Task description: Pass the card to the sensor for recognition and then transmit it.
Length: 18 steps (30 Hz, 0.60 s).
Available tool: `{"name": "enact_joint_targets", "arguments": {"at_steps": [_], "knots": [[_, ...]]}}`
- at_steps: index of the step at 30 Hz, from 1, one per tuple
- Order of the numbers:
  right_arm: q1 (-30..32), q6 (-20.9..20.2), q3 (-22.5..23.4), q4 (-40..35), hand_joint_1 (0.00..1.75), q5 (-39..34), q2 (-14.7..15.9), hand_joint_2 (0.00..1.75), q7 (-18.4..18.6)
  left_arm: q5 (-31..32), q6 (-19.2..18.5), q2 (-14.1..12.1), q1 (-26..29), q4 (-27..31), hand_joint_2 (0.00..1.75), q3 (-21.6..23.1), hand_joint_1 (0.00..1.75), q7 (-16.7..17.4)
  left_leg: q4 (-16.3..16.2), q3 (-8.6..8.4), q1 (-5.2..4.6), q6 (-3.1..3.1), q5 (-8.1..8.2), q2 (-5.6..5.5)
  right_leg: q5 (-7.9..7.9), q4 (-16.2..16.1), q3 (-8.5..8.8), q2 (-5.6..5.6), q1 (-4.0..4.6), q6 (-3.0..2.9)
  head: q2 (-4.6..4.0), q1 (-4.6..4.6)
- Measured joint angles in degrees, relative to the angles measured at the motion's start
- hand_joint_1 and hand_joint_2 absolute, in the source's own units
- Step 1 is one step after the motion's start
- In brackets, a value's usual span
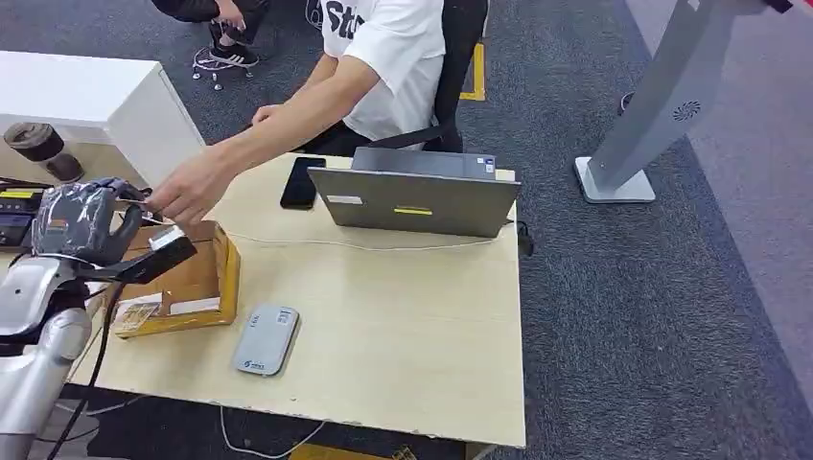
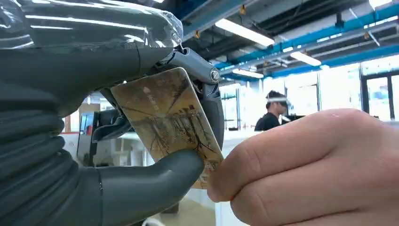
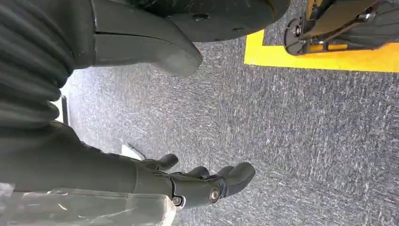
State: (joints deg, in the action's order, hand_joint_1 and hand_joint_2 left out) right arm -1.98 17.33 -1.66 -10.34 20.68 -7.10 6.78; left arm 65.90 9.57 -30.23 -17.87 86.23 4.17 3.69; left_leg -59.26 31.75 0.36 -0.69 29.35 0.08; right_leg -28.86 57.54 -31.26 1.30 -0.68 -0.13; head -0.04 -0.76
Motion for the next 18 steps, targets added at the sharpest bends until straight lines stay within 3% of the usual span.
{"name": "enact_joint_targets", "arguments": {"at_steps": [11, 12, 13, 14, 15, 18], "knots": [[0.0, -0.04, 0.04, 0.02, 0.0, 0.11, 0.0, 1.75, 0.02, 0.57, 0.44, -0.04, -2.36, -0.92, 1.75, 0.0, 1.75, -0.11, 0.01, 0.02, 0.0, 0.01, 0.02, 0.25, 0.0, 0.02, -0.15, 0.25, 0.01, -0.01, 0.0, 0.0], [0.0, -0.04, 0.04, 0.0, 0.0, 0.17, 0.0, 1.75, 0.02, 0.61, 0.59, -0.02, -2.65, -1.12, 1.75, 0.0, 1.62, -0.11, 0.01, 0.02, 0.0, 0.01, 0.02, 0.25, 0.0, 0.02, -0.16, 0.25, 0.01, -0.01, 0.0, 0.0], [-0.01, -0.04, 0.04, 0.02, 0.0, 0.22, 0.0, 1.75, 0.02, 0.66, 0.59, -0.02, -3.06, -1.35, 1.75, 0.0, 0.87, -0.11, 0.01, 0.03, 0.01, 0.01, 0.02, 0.25, 0.0, 0.02, -0.17, 0.25, 0.01, -0.01, 0.0, -0.02], [-0.01, -0.04, 0.04, 0.02, 0.0, 0.26, 0.0, 1.75, 0.02, 0.52, 0.57, 0.07, -3.6, -1.6, 1.75, 0.0, 0.33, -0.09, 0.01, 0.04, 0.01, 0.01, 0.02, 0.26, 0.0, 0.02, -0.18, 0.26, 0.01, -0.02, 0.0, 0.02], [-0.01, -0.04, 0.04, 0.02, 0.0, 0.28, 0.0, 1.75, 0.02, 0.46, 0.48, 0.15, -4.25, -1.96, 1.75, 0.02, 0.0, 0.11, 0.01, 0.04, 0.01, 0.01, 0.02, 0.27, 0.01, 0.02, -0.18, 0.27, 0.01, -0.02, 0.0, 0.0], [-0.01, -0.18, 0.13, 0.0, 0.0, 0.35, 0.0, 1.75, 0.04, 0.83, 0.7, 0.57, -6.38, -3.72, 1.75, 0.0, 0.0, 1.53, 0.01, 0.03, 0.01, 0.0, 0.02, 0.14, 0.0, 0.02, -0.16, 0.12, 0.01, -0.02, 0.0, 0.02]]}}
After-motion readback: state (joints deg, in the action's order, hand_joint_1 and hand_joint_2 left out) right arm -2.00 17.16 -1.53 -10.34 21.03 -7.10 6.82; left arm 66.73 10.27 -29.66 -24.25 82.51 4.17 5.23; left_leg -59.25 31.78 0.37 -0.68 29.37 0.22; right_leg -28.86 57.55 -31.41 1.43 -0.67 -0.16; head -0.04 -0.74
